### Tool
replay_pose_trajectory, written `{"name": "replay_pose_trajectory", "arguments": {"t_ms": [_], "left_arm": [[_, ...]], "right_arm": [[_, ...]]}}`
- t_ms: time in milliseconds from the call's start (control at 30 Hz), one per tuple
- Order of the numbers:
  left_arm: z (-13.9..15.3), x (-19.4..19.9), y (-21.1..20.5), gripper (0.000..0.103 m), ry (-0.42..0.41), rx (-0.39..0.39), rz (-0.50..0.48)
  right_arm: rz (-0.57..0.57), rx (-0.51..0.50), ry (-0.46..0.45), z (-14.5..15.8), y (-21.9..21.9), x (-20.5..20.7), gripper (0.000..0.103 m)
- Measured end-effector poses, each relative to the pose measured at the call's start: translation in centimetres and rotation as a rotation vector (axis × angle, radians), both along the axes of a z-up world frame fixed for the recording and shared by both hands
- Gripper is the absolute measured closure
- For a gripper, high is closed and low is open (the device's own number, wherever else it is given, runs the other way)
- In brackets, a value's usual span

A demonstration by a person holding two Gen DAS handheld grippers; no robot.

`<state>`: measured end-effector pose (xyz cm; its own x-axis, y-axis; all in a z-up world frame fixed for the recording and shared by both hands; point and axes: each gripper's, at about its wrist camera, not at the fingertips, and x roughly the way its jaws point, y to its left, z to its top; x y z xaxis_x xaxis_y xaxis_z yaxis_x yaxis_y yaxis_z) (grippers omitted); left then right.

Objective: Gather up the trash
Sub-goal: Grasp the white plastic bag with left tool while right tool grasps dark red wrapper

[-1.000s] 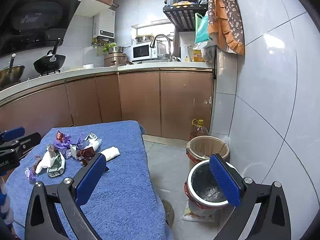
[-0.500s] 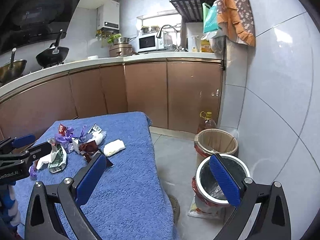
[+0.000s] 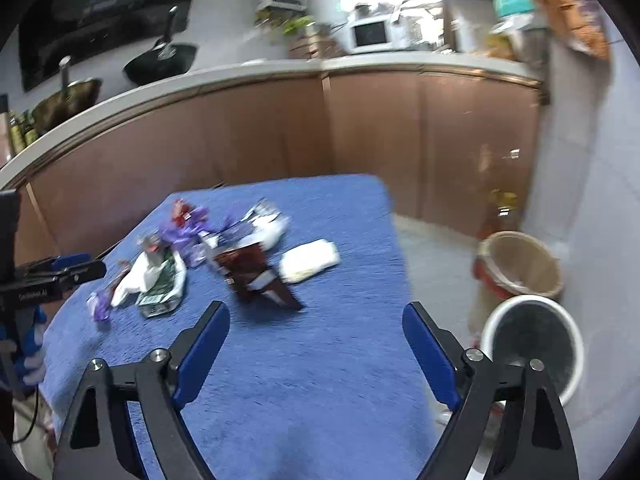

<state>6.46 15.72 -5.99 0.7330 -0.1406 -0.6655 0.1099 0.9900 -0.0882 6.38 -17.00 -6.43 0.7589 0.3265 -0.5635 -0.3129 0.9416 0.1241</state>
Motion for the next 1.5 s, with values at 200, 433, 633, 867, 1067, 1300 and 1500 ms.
{"name": "replay_pose_trajectory", "arguments": {"t_ms": [200,433,633,867,1067,1300,1500], "left_arm": [[-1.5,3.0,3.6,0.025,0.110,-0.002,-0.078],[-3.5,8.2,4.5,0.025,0.230,0.000,-0.170],[-5.7,11.5,4.4,0.025,0.353,0.004,-0.238],[-6.5,11.8,4.5,0.058,0.409,-0.027,-0.262],[-6.4,10.9,4.4,0.090,0.400,-0.033,-0.249],[-3.5,8.5,5.0,0.093,0.308,-0.045,-0.201],[-1.2,5.6,5.8,0.093,0.245,-0.053,-0.168]], "right_arm": [[0.144,-0.025,0.035,-1.9,3.8,3.7,0.016],[0.209,-0.063,0.061,-3.3,5.9,7.2,0.016],[0.244,-0.085,0.085,-4.5,6.7,9.5,0.016],[0.279,-0.080,0.105,-5.1,7.4,11.1,0.044],[0.303,-0.087,0.121,-5.5,8.3,11.7,0.073],[0.315,-0.068,0.095,-3.8,8.2,9.8,0.075],[0.306,-0.058,0.063,-1.9,7.9,7.3,0.075]]}}
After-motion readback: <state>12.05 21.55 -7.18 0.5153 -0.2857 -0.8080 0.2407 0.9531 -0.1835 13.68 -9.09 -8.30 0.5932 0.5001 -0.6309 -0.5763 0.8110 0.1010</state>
